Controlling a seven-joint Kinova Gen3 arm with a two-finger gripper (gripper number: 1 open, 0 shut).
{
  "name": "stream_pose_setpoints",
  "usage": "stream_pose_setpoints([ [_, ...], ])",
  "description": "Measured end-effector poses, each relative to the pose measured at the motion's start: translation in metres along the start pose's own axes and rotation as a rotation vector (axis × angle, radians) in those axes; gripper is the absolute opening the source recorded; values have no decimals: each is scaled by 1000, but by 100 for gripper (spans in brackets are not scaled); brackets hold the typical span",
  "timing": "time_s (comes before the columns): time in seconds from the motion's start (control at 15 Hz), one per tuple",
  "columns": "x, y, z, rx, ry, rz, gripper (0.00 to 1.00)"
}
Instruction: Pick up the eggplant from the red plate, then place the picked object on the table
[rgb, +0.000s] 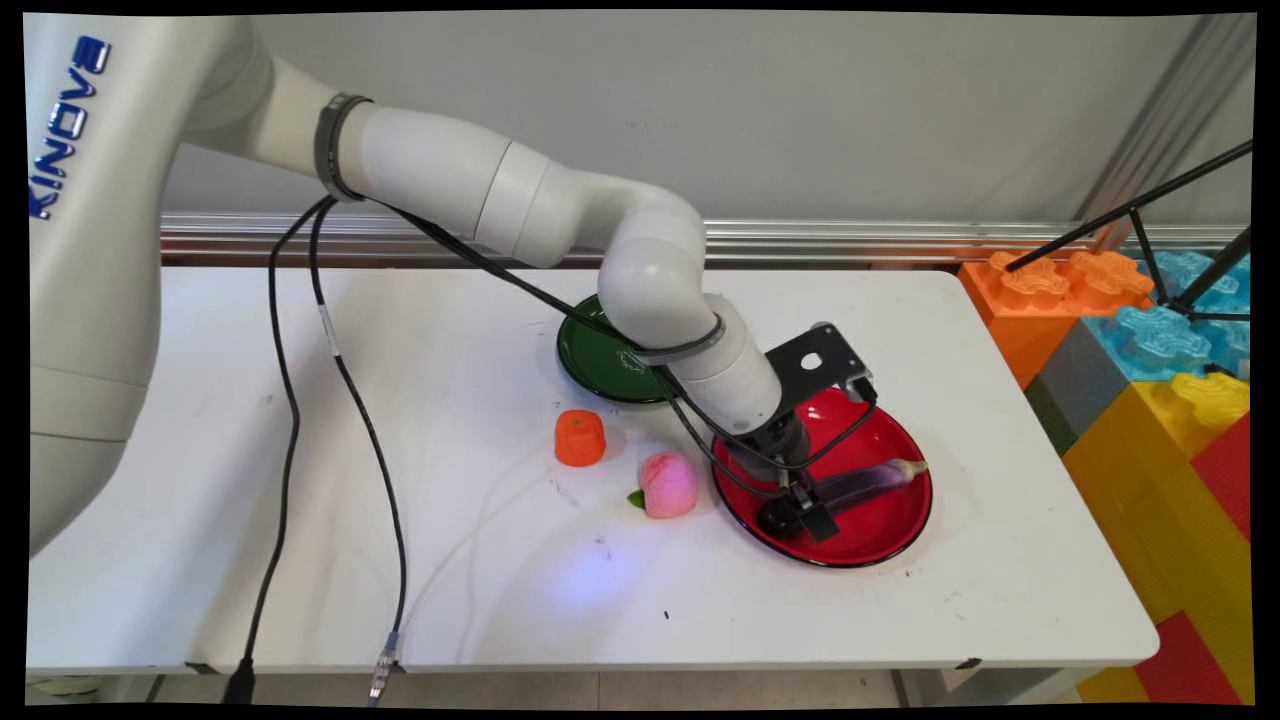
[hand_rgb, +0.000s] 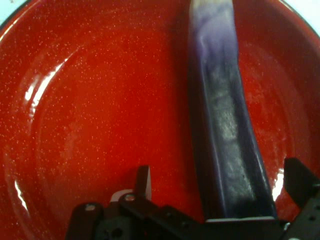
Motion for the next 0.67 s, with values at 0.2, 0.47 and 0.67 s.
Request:
stream_pose_setpoints([
  [0.2, 0, -1, 1, 0, 5, 3, 100],
  [0.47, 0, -1, 1, -2, 11, 7, 0],
  [0.67, 0, -1, 1, -4, 15, 2, 0],
])
